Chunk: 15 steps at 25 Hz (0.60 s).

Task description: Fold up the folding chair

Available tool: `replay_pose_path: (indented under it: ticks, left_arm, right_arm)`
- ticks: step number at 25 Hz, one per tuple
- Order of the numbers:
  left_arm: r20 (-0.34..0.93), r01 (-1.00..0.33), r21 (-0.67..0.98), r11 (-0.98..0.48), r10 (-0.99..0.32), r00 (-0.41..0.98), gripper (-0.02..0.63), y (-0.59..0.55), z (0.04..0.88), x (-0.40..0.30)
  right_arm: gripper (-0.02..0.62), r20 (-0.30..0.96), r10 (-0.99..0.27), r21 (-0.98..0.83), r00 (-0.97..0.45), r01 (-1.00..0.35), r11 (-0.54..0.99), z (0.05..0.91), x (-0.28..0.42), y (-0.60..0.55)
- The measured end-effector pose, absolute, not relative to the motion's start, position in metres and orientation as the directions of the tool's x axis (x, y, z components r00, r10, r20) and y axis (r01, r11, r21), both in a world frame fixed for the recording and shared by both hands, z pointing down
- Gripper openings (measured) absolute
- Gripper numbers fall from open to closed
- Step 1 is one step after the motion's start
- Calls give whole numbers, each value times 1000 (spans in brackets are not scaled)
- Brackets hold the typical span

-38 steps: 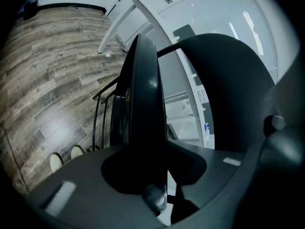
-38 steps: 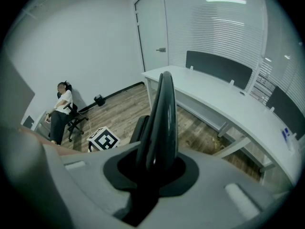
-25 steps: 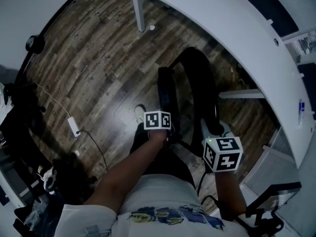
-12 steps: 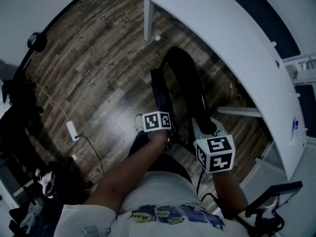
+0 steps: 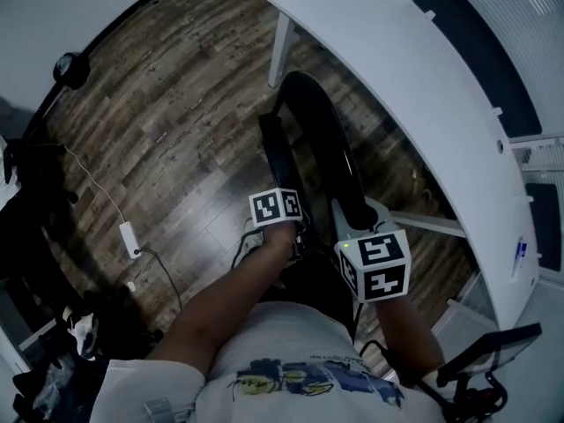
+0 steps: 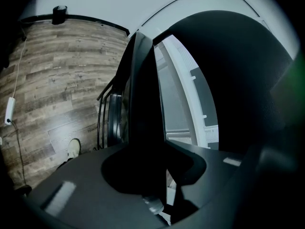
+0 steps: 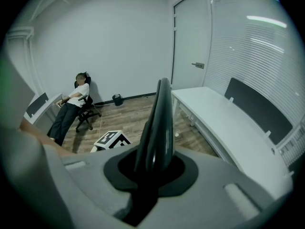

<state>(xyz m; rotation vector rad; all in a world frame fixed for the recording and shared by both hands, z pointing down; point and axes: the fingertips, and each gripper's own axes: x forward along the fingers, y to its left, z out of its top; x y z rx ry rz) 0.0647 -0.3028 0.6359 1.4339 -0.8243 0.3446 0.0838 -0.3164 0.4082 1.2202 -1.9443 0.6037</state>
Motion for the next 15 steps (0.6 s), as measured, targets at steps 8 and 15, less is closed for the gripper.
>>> replay_pose_path:
  ticks: [8,15]
  left_arm:
    - [709,-686,699,199,-319,629,129,-361,641,70]
    - [728,-659,680,322,-402,555,129,-413,646,91]
  right_arm:
    - [52,776,-531,-32,-341,-862,506,415,94,-372]
    - [52,773,-462,-55,-434,-771,634,420,117,-431]
